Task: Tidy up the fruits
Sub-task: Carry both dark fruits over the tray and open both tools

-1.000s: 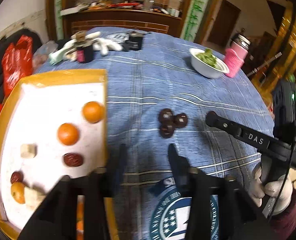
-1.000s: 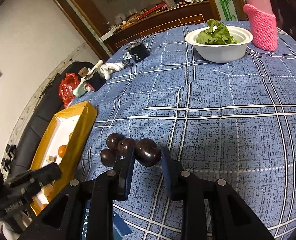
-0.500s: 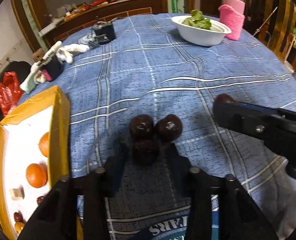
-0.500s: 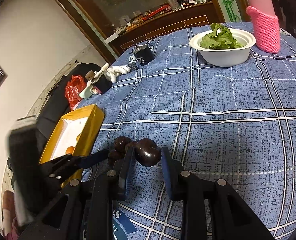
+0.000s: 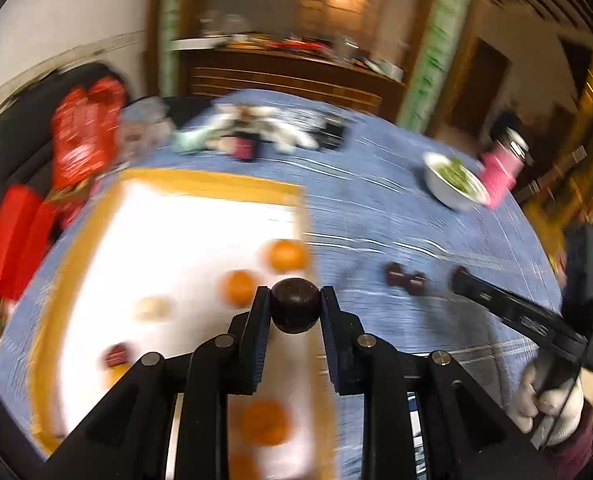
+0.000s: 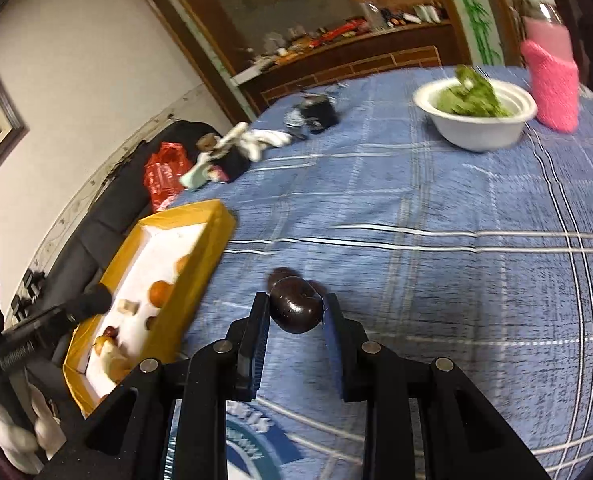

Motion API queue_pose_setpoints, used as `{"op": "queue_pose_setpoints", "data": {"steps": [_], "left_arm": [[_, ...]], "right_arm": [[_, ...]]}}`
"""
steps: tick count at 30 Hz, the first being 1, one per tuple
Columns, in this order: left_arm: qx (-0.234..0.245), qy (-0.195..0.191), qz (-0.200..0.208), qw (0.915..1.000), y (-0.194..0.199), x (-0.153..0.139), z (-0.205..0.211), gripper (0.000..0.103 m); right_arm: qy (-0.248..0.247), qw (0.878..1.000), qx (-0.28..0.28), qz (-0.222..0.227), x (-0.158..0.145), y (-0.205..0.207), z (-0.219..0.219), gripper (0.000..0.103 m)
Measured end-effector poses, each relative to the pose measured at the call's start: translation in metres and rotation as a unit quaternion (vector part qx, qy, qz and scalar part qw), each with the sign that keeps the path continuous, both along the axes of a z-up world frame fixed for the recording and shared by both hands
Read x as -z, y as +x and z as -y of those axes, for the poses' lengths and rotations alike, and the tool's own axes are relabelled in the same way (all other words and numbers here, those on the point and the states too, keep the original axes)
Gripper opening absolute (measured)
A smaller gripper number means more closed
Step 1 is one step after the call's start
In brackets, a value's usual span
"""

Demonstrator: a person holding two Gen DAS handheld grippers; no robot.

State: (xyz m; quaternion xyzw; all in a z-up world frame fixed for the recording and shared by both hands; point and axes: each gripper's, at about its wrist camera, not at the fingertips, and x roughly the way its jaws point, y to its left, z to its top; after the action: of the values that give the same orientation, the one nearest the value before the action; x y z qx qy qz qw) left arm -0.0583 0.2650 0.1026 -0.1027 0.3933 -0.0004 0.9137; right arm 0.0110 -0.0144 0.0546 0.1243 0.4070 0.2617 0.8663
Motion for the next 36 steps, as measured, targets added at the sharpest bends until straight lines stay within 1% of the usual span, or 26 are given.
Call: {"op": "queue_pose_setpoints", "data": {"steps": [1, 3, 4, 6, 8, 10, 12, 14, 16, 18, 20, 21, 23, 25, 27, 28, 30, 32, 34, 36], "left_arm": [[-0.027, -0.014, -0.001, 0.9995, -0.006, 0.003, -0.024, 0.024], [-0.058, -0.032, -0.006, 0.9978, -0.012, 0.011, -0.053, 0.024], [-0.078, -0.052, -0.011, 0.9955, -0.016, 0.018, -0.072, 0.024], [-0.095, -0.079, -0.014, 0.9923, -0.024, 0.027, -0.094, 0.024], [-0.104, -0.095, -0.013, 0.9899, -0.029, 0.032, -0.106, 0.024], [-0.109, -0.121, -0.008, 0.9866, -0.036, 0.036, -0.12, 0.033], [-0.115, -0.137, 0.0, 0.984, -0.042, 0.036, -0.129, 0.059], [-0.118, -0.15, 0.011, 0.9815, -0.051, 0.034, -0.136, 0.071], [-0.117, -0.166, 0.022, 0.9789, -0.058, 0.03, -0.144, 0.072], [-0.118, -0.18, 0.028, 0.9761, -0.065, 0.027, -0.15, 0.076], [-0.119, -0.2, 0.032, 0.9721, -0.073, 0.023, -0.152, 0.079], [-0.117, -0.205, 0.033, 0.9713, -0.074, 0.021, -0.152, 0.081], [-0.102, -0.213, 0.04, 0.9709, -0.079, 0.015, -0.145, 0.083], [-0.082, -0.214, 0.049, 0.972, -0.08, 0.008, -0.131, 0.088], [-0.066, -0.219, 0.052, 0.9722, -0.077, 0.004, -0.12, 0.089], [-0.055, -0.222, 0.054, 0.972, -0.075, 0.002, -0.113, 0.089], [-0.046, -0.218, 0.057, 0.9731, -0.074, -0.003, -0.101, 0.089], [-0.042, -0.214, 0.061, 0.974, -0.078, -0.007, -0.093, 0.089], [-0.041, -0.21, 0.063, 0.9747, -0.081, -0.01, -0.089, 0.089], [-0.037, -0.203, 0.061, 0.9766, -0.081, -0.012, -0.082, 0.089]], "right_arm": [[0.001, 1.0, -0.01, 0.005, -0.005, -0.006, -0.01, 0.029], [0.01, 0.999, -0.038, 0.005, -0.011, -0.017, -0.033, 0.03], [0.013, 0.998, -0.054, 0.002, -0.012, -0.023, -0.048, 0.03], [0.01, 0.996, -0.091, -0.008, -0.013, -0.033, -0.083, 0.03], [-0.004, 0.993, -0.121, -0.012, -0.012, -0.04, -0.117, 0.03], [-0.02, 0.99, -0.141, -0.014, -0.01, -0.045, -0.145, 0.03], [-0.036, 0.988, -0.152, -0.018, -0.006, -0.046, -0.169, 0.031], [-0.049, 0.987, -0.151, -0.023, 0.0, -0.044, -0.188, 0.032], [-0.056, 0.987, -0.146, -0.029, 0.002, -0.044, -0.194, 0.032], [-0.051, 0.989, -0.138, -0.03, 0.001, -0.047, -0.193, 0.032], [-0.04, 0.991, -0.12, -0.035, 0.002, -0.05, -0.18, 0.033], [-0.035, 0.992, -0.112, -0.038, 0.001, -0.052, -0.173, 0.035], [-0.024, 0.995, -0.091, -0.044, 0.002, -0.056, -0.152, 0.039], [-0.013, 0.997, -0.067, -0.046, 0.002, -0.063, -0.125, 0.04], [0.001, 0.998, -0.045, -0.05, 0.002, -0.068, -0.102, 0.04], [0.017, 0.998, -0.04, -0.054, 0.001, -0.07, -0.092, 0.04], [0.043, 0.997, -0.034, -0.053, -0.004, -0.072, -0.078, 0.04], [0.071, 0.995, -0.04, -0.057, -0.008, -0.072, -0.069, 0.04], [0.091, 0.992, -0.052, -0.064, -0.011, -0.073, -0.067, 0.04], [0.102, 0.991, -0.056, -0.064, -0.014, -0.074, -0.065, 0.04]]}}
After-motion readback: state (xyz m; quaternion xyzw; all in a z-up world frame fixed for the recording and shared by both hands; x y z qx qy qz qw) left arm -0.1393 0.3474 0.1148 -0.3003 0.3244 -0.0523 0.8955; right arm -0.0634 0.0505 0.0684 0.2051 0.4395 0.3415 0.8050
